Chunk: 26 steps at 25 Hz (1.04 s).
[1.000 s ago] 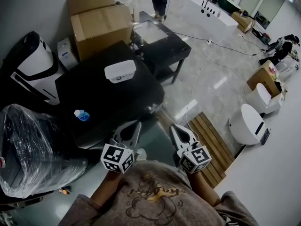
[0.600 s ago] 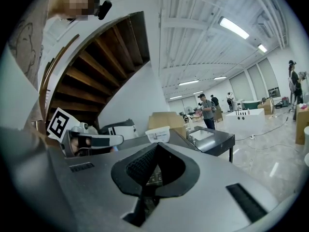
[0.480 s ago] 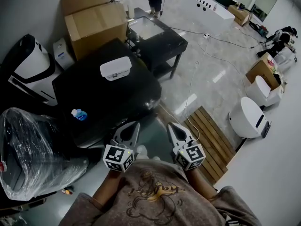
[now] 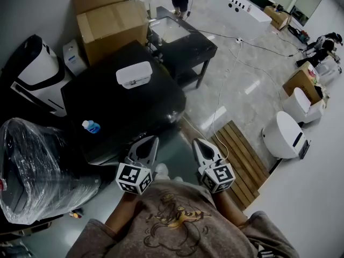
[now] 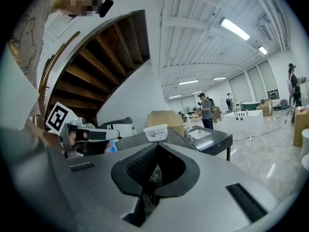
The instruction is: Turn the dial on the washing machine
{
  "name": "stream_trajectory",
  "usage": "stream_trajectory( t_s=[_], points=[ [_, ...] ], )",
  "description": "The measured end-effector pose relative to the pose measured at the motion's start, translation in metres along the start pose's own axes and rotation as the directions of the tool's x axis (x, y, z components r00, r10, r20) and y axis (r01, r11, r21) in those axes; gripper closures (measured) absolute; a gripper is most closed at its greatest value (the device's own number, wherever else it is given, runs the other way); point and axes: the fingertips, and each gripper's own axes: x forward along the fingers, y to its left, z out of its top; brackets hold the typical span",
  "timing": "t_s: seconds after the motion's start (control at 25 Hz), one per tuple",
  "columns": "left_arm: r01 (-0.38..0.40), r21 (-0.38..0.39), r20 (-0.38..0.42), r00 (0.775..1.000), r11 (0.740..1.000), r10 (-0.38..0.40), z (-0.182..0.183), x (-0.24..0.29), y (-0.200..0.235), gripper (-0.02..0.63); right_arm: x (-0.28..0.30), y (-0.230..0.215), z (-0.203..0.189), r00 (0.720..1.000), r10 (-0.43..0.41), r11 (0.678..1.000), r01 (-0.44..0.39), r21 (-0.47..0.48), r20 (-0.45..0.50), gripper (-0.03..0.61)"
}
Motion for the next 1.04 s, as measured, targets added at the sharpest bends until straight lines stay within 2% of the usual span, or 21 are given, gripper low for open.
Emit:
stream_trajectory(
  t_s=[1.04],
  points=[
    [-0.049,-0.019,-0.017,0.999,0.999,0.049,-0.0067,-0.009,0.0012,0.617,0.0063,0.0064,-0.0028,0.999,0.044,0.999,-0.044,-0.018,-0.014,0.578]
  ],
)
